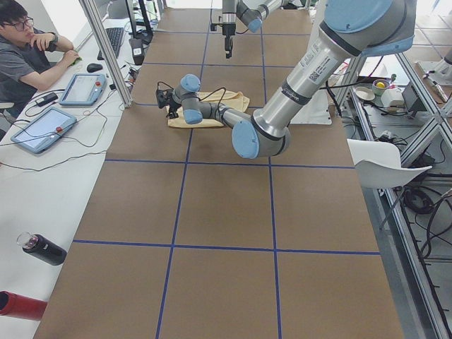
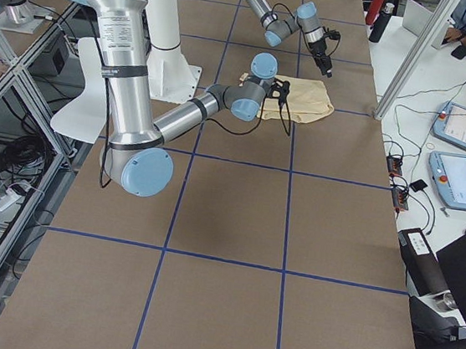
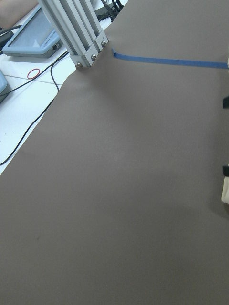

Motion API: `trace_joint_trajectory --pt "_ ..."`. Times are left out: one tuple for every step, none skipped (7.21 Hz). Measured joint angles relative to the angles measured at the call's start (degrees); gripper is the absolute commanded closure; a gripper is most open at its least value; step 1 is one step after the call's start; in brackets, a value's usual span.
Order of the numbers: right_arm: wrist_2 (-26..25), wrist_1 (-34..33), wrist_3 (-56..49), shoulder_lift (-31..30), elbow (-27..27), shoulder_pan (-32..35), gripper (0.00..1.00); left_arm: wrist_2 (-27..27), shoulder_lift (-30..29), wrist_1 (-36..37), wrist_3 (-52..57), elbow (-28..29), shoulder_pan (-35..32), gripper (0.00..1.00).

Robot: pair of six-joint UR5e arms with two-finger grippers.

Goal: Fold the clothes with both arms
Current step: 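Release the shirt with the left gripper while the right gripper moves over the shirt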

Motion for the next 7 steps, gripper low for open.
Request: trace_joint_trajectory --pt "-4.33 -0.9 -2.17 0.41 0.13 -2.31 0.0 -1.99 2.76 0.17 0.65 -3.8 -0.21 0.0" --pt "-9.68 -3.57 -4.65 1.41 0.3 -5.19 0.0 -4.11 6.84 0.29 1.13 -8.9 -0.31 0.0" --pt "-14.67 -7.93 -6.38 3.71 0.4 -8.04 0.0 -5.98 11.53 0.37 1.39 -14.5 -0.37 0.0" --pt "-19.61 -13.54 -7.14 6.72 0.49 -10.86 0.01 -7.51 16.32 0.42 1.48 -20.1 -0.4 0.0" --pt "-24.98 -19.63 -8.22 9.8 0.48 -13.93 0.01 -8.81 20.96 0.63 1.49 -25.62 -0.49 0.0" --pt "-29.93 -25.27 -11.32 12.58 0.29 -16.83 0.01 -9.65 24.35 1.12 1.49 -29.72 -0.54 0.0" --pt "-33.92 -29.55 -15.58 15.23 -0.78 -19.03 0.01 -10.07 26.48 1.59 1.49 -32.21 -0.57 0.0"
